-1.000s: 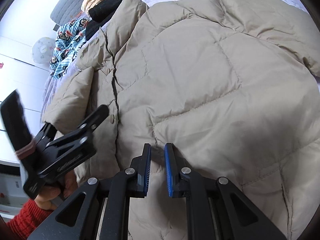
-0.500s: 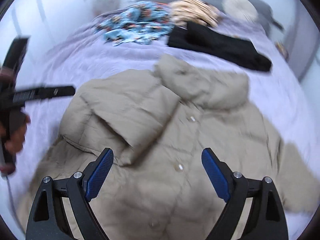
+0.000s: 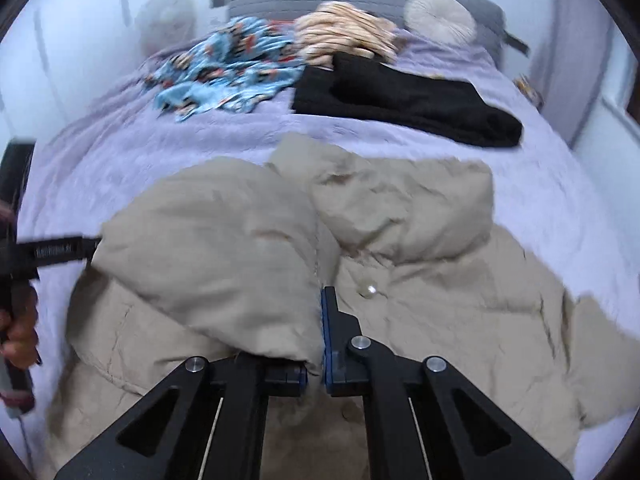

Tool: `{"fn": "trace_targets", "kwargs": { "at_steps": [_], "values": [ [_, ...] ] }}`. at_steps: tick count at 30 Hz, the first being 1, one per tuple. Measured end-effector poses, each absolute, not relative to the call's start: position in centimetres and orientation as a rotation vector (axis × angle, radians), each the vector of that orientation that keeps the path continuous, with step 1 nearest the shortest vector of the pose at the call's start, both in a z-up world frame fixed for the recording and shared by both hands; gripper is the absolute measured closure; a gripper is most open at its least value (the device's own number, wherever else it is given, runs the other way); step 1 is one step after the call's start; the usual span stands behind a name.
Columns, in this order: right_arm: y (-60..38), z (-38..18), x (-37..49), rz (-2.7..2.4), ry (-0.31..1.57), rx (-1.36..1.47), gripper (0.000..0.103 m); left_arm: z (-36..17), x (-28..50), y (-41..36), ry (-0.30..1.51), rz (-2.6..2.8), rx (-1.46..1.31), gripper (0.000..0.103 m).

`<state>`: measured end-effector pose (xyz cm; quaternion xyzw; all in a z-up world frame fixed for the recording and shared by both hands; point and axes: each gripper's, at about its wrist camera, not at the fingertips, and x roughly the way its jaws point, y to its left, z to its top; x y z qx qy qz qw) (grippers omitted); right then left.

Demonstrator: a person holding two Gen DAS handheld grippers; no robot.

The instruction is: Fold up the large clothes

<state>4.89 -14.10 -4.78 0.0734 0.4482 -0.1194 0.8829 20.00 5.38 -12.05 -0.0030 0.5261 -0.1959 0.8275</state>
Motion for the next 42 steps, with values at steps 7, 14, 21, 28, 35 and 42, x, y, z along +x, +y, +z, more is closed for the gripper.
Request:
{"fn": "trace_targets", "kwargs": {
  "at_steps": [7,14,21,28,35,42],
  "values": [
    [-25.4,-13.7,-2.4,-0.307,0.957,0.985,0.098,-12.9,19.7,3.8,1.085,-0.356,0.132,0.085],
    [-26.9,-10.9,-6.6,-0.399,0.932,1.061,0.077,-7.8,18.7,7.9,1.003,-0.251,0.115,0.076],
    [-26.2,-4.9,-2.8,-0.278,0.897,0.663,0.077,-8.2,17.4,6.3,1.062,-0.324,0.097,0.076],
    [-26.4,-10.4,1.8,-0.298,1.053,0.584,0.083,-14.2,15.6,5.3,1.139,-0.28,0.167,0.075],
    [-26.2,-10.1,-1.8,-0.304,1.045,0.543,0.083,-12.7,15.8,5.0,1.162,-0.255,0.185,0.075],
    [-27.2,-7.5,-6.6,-0.309,1.0,0.713,0.063,-10.1,13.4,3.8,1.186,-0.274,0.19,0.075]
  ]
}}
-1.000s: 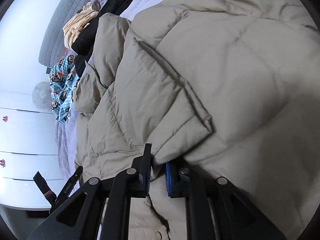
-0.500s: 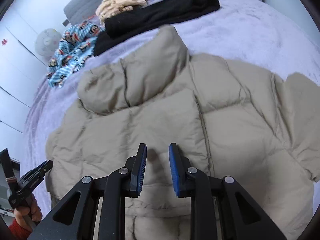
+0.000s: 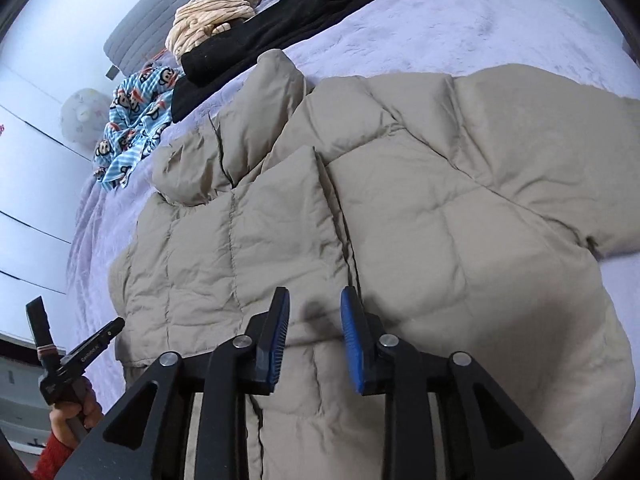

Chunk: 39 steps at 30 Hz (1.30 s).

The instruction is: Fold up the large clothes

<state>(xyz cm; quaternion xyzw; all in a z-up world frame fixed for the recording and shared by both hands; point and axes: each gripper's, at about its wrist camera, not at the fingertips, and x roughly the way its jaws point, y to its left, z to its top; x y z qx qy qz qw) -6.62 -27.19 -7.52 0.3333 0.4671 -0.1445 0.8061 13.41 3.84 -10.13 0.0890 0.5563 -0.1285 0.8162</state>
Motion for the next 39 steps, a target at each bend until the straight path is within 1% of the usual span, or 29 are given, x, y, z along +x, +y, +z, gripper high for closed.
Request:
{"fn": "trace_targets", "kwargs": {
  "at_steps": [2,10,12,19,21,23,24,25,34,35,36,38,39],
  "values": [
    [-26.9,-7.5,-7.9,-0.312,1.005,0.738,0.057,-9.6,12.3,3.3,1.2,-0.284,0.19,0.075],
    [-25.6,-8.3,-11.4,-0.325,1.035,0.828,0.056,-8.8,7.5,1.3,1.262,-0.306,0.172,0.075],
    [-25.6,-8.3,-12.3,-0.326,1.039,0.838,0.051,-8.8,6.5,0.7,1.272,-0.314,0.171,0.075],
    [-25.9,-8.7,-14.0,-0.319,1.041,0.87,0.05,-8.8,4.3,-1.6,1.289,-0.376,0.182,0.075],
    [-26.1,-8.8,-14.4,-0.31,1.042,0.878,0.046,-8.8,3.9,-2.2,1.289,-0.399,0.167,0.075],
    [-26.5,-8.7,-14.7,-0.301,1.04,0.886,0.046,-8.6,3.5,-2.9,1.293,-0.409,0.166,0.02],
    [-26.7,-8.7,-14.9,-0.298,1.037,0.89,0.046,-8.4,3.2,-3.2,1.281,-0.402,0.16,0.0],
    [-26.9,-8.7,-15.1,-0.295,1.035,0.895,0.045,-8.0,3.0,-3.4,1.257,-0.413,0.152,0.0],
    [-31.4,-8.8,-17.7,-0.317,0.987,0.974,0.044,-7.8,2.0,-8.8,1.263,-0.447,0.249,0.0],
    [-32.3,-8.6,-18.2,-0.329,0.969,0.984,0.037,-8.0,2.0,-9.4,1.276,-0.461,0.247,0.0],
    [-33.1,-8.4,-18.7,-0.349,0.949,0.989,0.019,-8.2,1.8,-9.8,1.29,-0.479,0.242,0.0],
    [-35.0,-7.8,-20.0,-0.393,0.887,1.001,0.008,-8.2,1.6,-10.8,1.292,-0.486,0.244,0.0],
    [-36.1,-7.6,-20.6,-0.406,0.862,1.014,0.008,-8.2,1.5,-11.4,1.29,-0.49,0.249,0.0]
  ]
}}
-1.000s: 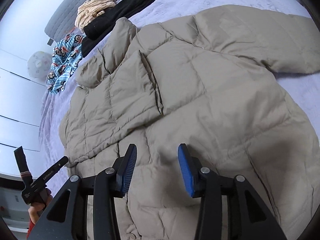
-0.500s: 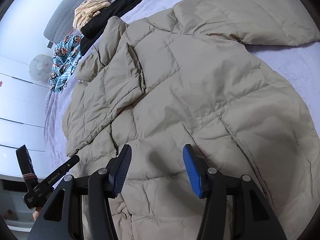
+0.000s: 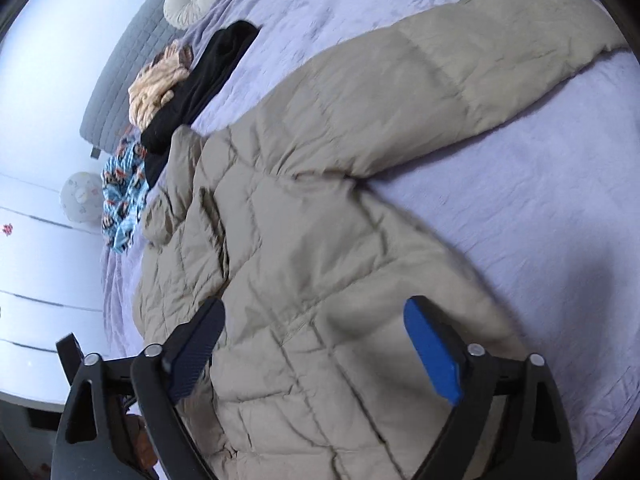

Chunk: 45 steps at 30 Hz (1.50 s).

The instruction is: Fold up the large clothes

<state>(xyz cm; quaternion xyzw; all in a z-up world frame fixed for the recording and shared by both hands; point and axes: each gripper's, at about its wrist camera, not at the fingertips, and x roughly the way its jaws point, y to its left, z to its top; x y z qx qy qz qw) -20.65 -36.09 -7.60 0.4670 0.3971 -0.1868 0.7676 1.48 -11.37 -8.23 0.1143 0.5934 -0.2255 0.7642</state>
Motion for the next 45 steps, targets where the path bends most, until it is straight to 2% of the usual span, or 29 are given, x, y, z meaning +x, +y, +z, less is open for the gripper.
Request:
{"fn": "trace_targets", "kwargs": {
  "at_steps": [2,3,12,18,25,30,31,32,33,35,36,41,45],
  "values": [
    [-38.2,-7.4,-21.9,-0.436,0.823,1.045,0.006,-8.1,1.3,-12.5,1.285,-0.5,0.258,0.0],
    [-39.3,-7.4,-22.5,-0.456,0.807,1.061,0.0,-8.0,1.2,-13.1,1.279,-0.502,0.26,0.0],
    [-48.8,-9.6,-27.7,-0.544,0.618,1.363,0.0,-7.8,0.0,-17.3,1.266,-0.521,0.262,0.0],
    [-54.1,-11.2,-29.7,-0.604,0.477,1.464,0.0,-8.0,-0.5,-19.0,1.254,-0.529,0.294,0.0],
    [-58.5,-14.5,-30.5,-0.589,0.259,1.729,0.0,-8.1,0.0,-19.1,1.281,-0.509,0.232,0.0],
    [-60.4,-14.5,-29.1,-0.572,0.189,1.753,0.001,-8.1,0.5,-18.7,1.283,-0.49,0.22,0.0],
    [-60.6,-14.4,-28.6,-0.569,0.191,1.759,0.003,-8.1,0.6,-18.4,1.269,-0.474,0.224,0.0],
    [-60.8,-14.5,-28.2,-0.556,0.192,1.773,0.018,-8.0,0.9,-18.1,1.257,-0.457,0.229,0.0],
    [-60.9,-14.7,-27.8,-0.539,0.193,1.792,0.053,-8.0,1.1,-17.7,1.253,-0.449,0.224,0.0],
    [-61.1,-15.2,-27.2,-0.501,0.209,1.825,0.083,-7.9,1.7,-16.7,1.256,-0.429,0.202,0.0],
    [-61.0,-15.0,-26.9,-0.484,0.206,1.818,0.092,-7.8,2.0,-16.2,1.254,-0.416,0.196,0.0],
    [-59.4,-10.4,-23.4,-0.359,0.246,1.635,0.094,-7.1,3.9,-13.0,1.218,-0.332,0.187,0.0],
    [-55.9,-5.1,-18.1,-0.226,0.347,1.43,0.094,-7.4,5.8,-9.7,1.225,-0.297,0.109,0.0]
  ]
}}
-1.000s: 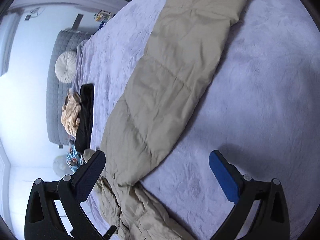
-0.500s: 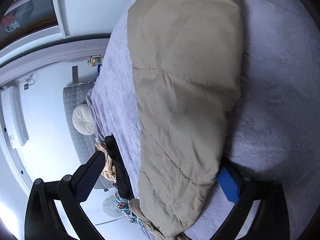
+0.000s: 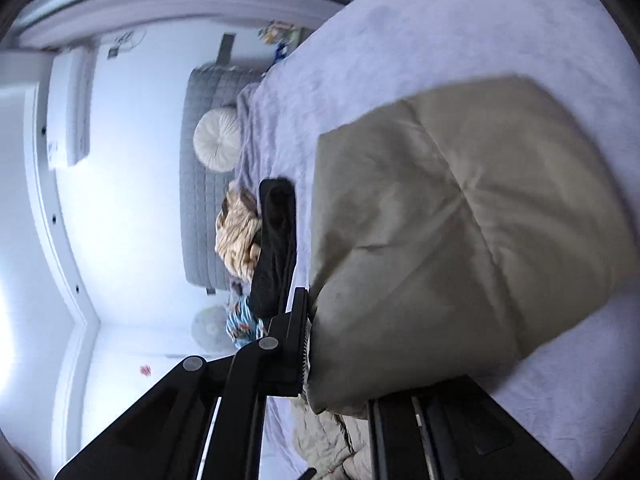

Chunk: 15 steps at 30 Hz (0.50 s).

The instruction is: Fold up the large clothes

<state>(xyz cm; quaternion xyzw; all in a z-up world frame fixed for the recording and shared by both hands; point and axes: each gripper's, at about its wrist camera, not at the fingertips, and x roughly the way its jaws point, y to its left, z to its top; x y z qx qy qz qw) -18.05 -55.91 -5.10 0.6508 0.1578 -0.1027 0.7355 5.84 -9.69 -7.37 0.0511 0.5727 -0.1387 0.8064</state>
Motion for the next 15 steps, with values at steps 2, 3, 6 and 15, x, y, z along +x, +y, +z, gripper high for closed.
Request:
{"fn": "trace_targets", "kwargs": {
  "at_steps": [2,3,6,15],
  "values": [
    [-53.5,-2.6,-14.9,-0.157,0.386,1.34,0.094,-7.3,6.5,-8.3,1.215,-0.288,0.089,0.0],
    [-51.9,-1.2,-12.8,-0.12,0.414,1.276,0.094,-7.2,6.8,-7.7,1.209,-0.285,0.084,0.0],
    [-46.2,2.1,-7.0,-0.034,0.52,1.05,0.094,-6.7,7.6,-6.2,1.167,-0.272,0.092,0.0],
    [-28.0,-3.5,5.4,0.069,0.919,0.653,0.094,-7.0,9.6,-1.9,1.12,-0.255,0.114,0.0]
  ]
}}
